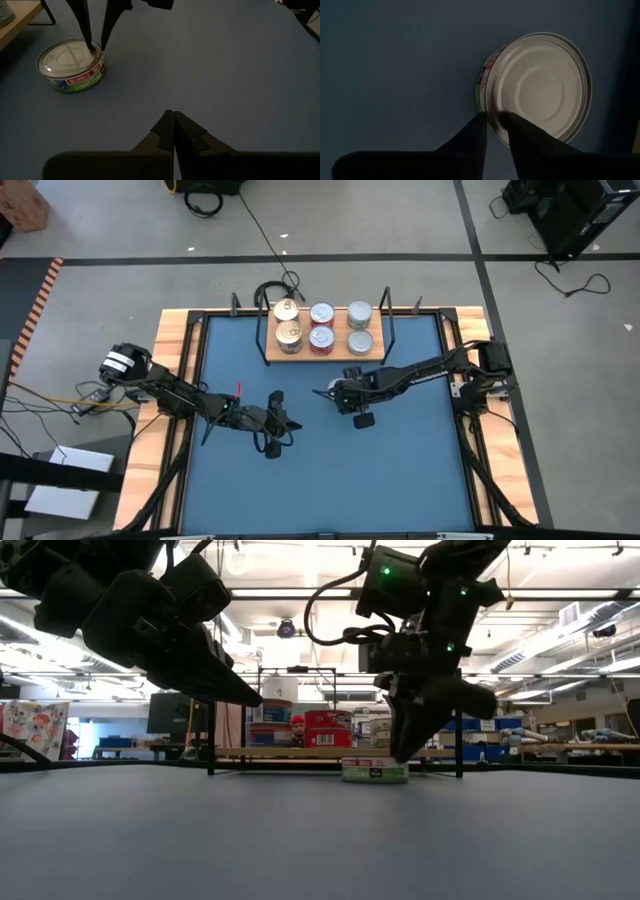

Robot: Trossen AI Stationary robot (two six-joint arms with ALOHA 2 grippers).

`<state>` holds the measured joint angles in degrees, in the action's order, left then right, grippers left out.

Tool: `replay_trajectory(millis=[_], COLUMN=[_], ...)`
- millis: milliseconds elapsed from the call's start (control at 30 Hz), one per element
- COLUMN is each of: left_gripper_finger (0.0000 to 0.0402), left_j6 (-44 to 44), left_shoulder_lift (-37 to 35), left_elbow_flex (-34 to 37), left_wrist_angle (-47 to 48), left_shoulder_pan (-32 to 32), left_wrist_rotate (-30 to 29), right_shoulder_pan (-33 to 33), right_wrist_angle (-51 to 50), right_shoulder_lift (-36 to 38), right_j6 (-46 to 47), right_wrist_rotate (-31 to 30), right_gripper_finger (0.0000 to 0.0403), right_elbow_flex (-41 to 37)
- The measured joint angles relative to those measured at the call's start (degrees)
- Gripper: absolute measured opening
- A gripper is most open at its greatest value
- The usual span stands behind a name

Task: Stack canned seafood by type on shelf
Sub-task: Stack the green tuna can on top of the other green tuna can on the shelf

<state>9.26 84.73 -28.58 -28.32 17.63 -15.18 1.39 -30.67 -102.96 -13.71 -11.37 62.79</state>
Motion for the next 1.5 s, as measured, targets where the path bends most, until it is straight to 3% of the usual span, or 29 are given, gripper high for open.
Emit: replay_trajectory(millis=[267, 467, 900, 967, 1167, 1300, 1500], left_gripper_finger=[0.0010, 0.0010, 0.0010, 0.0010, 0.0010, 0.0010, 0.0010], left_j6=[0.00, 0.00, 0.00, 0.00, 0.00, -0.02, 0.00], left_shoulder_lift=[0.00, 0.00, 0.00, 0.00, 0.00, 0.00, 0.00], left_elbow_flex=[0.00, 0.00, 0.00, 0.00, 0.00, 0.00, 0.00], left_wrist_angle=[-0.07, -0.13, -0.56, -0.50, -0.45, -0.17, 0.11], left_shoulder_pan=[0.01, 0.00, 0.00, 0.00, 0.00, 0.00, 0.00], left_wrist_rotate=[0.02, 0.00, -0.42, -0.48, -0.59, -0.59, -0.59], right_shoulder_pan=[-0.04, -0.20, 0.00, 0.64, 2.58, 2.78, 2.78], right_wrist_angle=[3.12, 3.21, 3.65, 2.97, -6.11, -6.86, -4.16], right_shoulder_lift=[-0.09, 0.00, -0.04, -0.03, -0.17, -0.17, -0.24], right_j6=[-3.17, -0.71, 14.21, 14.62, 8.34, 2.11, -4.42], right_wrist_rotate=[1.27, 5.27, 22.69, 20.88, 6.19, 5.22, 4.60], right_gripper_finger=[0.0008, 0.0004, 0.0002, 0.0008, 0.0076, 0.0112, 0.0111], right_elbow_flex=[-0.10, 0.15, 8.63, 9.16, 9.11, 7.90, 2.81])
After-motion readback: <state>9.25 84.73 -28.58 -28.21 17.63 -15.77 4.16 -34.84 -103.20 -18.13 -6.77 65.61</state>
